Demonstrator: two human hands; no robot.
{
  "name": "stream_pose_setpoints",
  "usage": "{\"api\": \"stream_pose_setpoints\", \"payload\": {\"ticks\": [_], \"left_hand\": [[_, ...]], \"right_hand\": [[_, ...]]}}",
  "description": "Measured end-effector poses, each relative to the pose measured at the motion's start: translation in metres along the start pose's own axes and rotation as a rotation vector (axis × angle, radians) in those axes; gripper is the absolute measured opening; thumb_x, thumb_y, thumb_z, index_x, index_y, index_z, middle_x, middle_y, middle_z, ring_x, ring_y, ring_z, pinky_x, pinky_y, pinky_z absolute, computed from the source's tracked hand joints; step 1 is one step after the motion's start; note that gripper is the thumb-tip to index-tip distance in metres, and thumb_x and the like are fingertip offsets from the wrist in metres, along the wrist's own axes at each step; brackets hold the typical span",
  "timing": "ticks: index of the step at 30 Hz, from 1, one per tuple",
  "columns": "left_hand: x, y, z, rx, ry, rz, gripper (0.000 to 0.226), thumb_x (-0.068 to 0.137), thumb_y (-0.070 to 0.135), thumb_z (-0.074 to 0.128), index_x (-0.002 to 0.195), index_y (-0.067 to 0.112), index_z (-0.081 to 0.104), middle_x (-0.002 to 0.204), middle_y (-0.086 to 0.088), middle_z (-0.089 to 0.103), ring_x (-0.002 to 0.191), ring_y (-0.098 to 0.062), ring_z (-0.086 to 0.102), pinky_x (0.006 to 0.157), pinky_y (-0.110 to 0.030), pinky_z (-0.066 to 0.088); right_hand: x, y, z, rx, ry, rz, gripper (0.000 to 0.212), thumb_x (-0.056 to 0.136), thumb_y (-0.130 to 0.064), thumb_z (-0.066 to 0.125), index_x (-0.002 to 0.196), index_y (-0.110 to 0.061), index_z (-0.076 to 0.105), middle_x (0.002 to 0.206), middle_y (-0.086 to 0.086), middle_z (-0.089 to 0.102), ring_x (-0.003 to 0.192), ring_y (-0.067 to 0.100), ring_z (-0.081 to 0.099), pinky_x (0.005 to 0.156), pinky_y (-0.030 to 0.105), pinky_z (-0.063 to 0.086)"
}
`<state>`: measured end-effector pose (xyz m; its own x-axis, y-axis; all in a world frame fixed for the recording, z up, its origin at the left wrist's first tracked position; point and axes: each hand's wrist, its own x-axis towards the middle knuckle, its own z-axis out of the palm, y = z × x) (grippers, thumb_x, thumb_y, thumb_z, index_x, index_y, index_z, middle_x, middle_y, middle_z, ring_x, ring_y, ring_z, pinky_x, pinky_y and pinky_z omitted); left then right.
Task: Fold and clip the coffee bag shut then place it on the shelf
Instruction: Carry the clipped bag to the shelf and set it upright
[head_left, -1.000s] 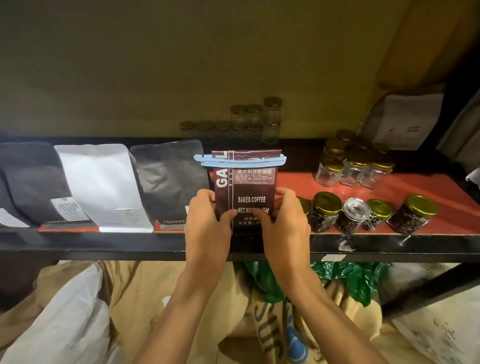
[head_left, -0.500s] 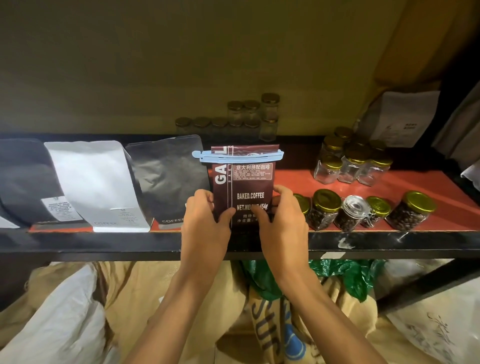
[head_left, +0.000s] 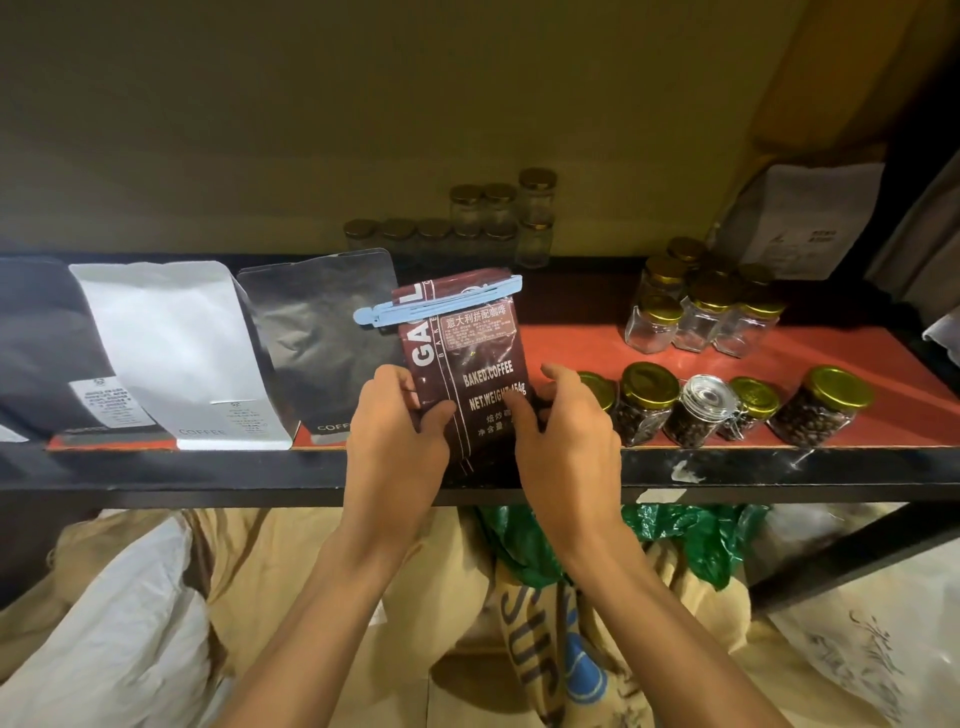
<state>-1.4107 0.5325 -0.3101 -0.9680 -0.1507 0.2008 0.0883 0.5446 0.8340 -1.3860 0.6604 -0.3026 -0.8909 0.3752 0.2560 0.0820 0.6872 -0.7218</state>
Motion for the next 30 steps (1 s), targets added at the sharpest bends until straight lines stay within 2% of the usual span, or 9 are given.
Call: {"api": "stream_pose_setpoints", "payload": {"ticks": [2, 5, 10, 12, 15, 18, 20, 24, 30], "left_hand": [[0.001, 0.002, 0.001, -0.012, -0.01, -0.004, 0.025, 0.089, 0.016, 0.068, 0.105, 0.016, 0.049, 0.11, -0.002, 0.064, 0.099, -0.017, 0.063, 0.062, -0.008, 0.048], [0.002, 0.006, 0.003, -0.019, 0.008, 0.027, 0.022, 0.088, 0.008, 0.068, 0.102, 0.017, 0.052, 0.108, -0.003, 0.065, 0.1, -0.018, 0.064, 0.078, -0.023, 0.054], [0.008, 0.026, 0.005, -0.016, 0.056, 0.055, 0.024, 0.09, 0.009, 0.066, 0.112, 0.018, 0.059, 0.107, 0.004, 0.055, 0.098, -0.009, 0.057, 0.07, -0.003, 0.039], [0.014, 0.031, 0.007, 0.038, 0.076, 0.028, 0.023, 0.09, 0.013, 0.066, 0.112, 0.02, 0.061, 0.104, 0.004, 0.05, 0.091, -0.008, 0.052, 0.065, -0.001, 0.036], [0.02, 0.03, 0.01, 0.107, 0.078, -0.011, 0.021, 0.09, 0.017, 0.067, 0.11, 0.02, 0.06, 0.103, -0.001, 0.056, 0.087, -0.011, 0.054, 0.065, -0.011, 0.037], [0.018, 0.027, 0.012, 0.126, 0.073, -0.036, 0.026, 0.088, 0.015, 0.069, 0.112, 0.016, 0.059, 0.105, -0.005, 0.059, 0.094, -0.02, 0.06, 0.079, -0.033, 0.052], [0.016, 0.027, 0.013, 0.136, 0.084, -0.032, 0.029, 0.088, 0.015, 0.07, 0.113, 0.014, 0.057, 0.106, -0.006, 0.06, 0.095, -0.022, 0.062, 0.085, -0.04, 0.053], [0.017, 0.028, 0.01, 0.165, 0.123, -0.009, 0.026, 0.087, 0.017, 0.07, 0.108, 0.012, 0.055, 0.103, -0.007, 0.064, 0.095, -0.024, 0.061, 0.085, -0.047, 0.053], [0.011, 0.027, 0.006, 0.183, 0.104, -0.029, 0.024, 0.088, 0.021, 0.069, 0.107, 0.014, 0.057, 0.103, -0.005, 0.066, 0.092, -0.02, 0.063, 0.082, -0.04, 0.055]], "right_hand": [[0.0, 0.0, 0.0, -0.024, -0.025, 0.0, 0.027, 0.095, -0.036, 0.058, 0.118, -0.023, 0.053, 0.106, -0.002, 0.069, 0.09, 0.021, 0.069, 0.073, 0.043, 0.058], [0.0, 0.001, -0.001, -0.055, -0.028, 0.007, 0.025, 0.095, -0.035, 0.058, 0.117, -0.026, 0.054, 0.106, -0.005, 0.07, 0.09, 0.02, 0.069, 0.073, 0.04, 0.058], [0.004, 0.0, -0.009, -0.071, 0.043, 0.02, 0.023, 0.093, -0.035, 0.062, 0.108, -0.019, 0.054, 0.101, -0.001, 0.07, 0.085, 0.026, 0.069, 0.069, 0.04, 0.054], [0.008, -0.003, -0.014, -0.072, 0.03, 0.037, 0.023, 0.093, -0.035, 0.062, 0.105, -0.018, 0.052, 0.1, 0.0, 0.07, 0.085, 0.029, 0.068, 0.068, 0.04, 0.052], [0.012, -0.005, -0.019, -0.108, -0.029, 0.062, 0.025, 0.093, -0.035, 0.061, 0.104, -0.016, 0.049, 0.1, 0.001, 0.07, 0.086, 0.027, 0.07, 0.068, 0.038, 0.054], [0.014, -0.005, -0.021, -0.19, -0.101, 0.055, 0.025, 0.094, -0.037, 0.058, 0.104, -0.016, 0.048, 0.103, 0.001, 0.07, 0.089, 0.023, 0.071, 0.065, 0.029, 0.048], [0.016, -0.004, -0.022, -0.238, -0.139, 0.045, 0.027, 0.096, -0.038, 0.055, 0.107, -0.015, 0.047, 0.105, 0.003, 0.07, 0.093, 0.024, 0.07, 0.068, 0.03, 0.047], [0.022, -0.004, -0.023, -0.265, -0.159, 0.034, 0.032, 0.097, -0.041, 0.051, 0.111, -0.013, 0.052, 0.104, 0.007, 0.071, 0.094, 0.029, 0.068, 0.069, 0.033, 0.045], [0.022, -0.002, -0.021, -0.313, -0.212, 0.012, 0.036, 0.098, -0.044, 0.048, 0.114, -0.013, 0.055, 0.108, 0.006, 0.069, 0.096, 0.025, 0.066, 0.077, 0.033, 0.05]]}}
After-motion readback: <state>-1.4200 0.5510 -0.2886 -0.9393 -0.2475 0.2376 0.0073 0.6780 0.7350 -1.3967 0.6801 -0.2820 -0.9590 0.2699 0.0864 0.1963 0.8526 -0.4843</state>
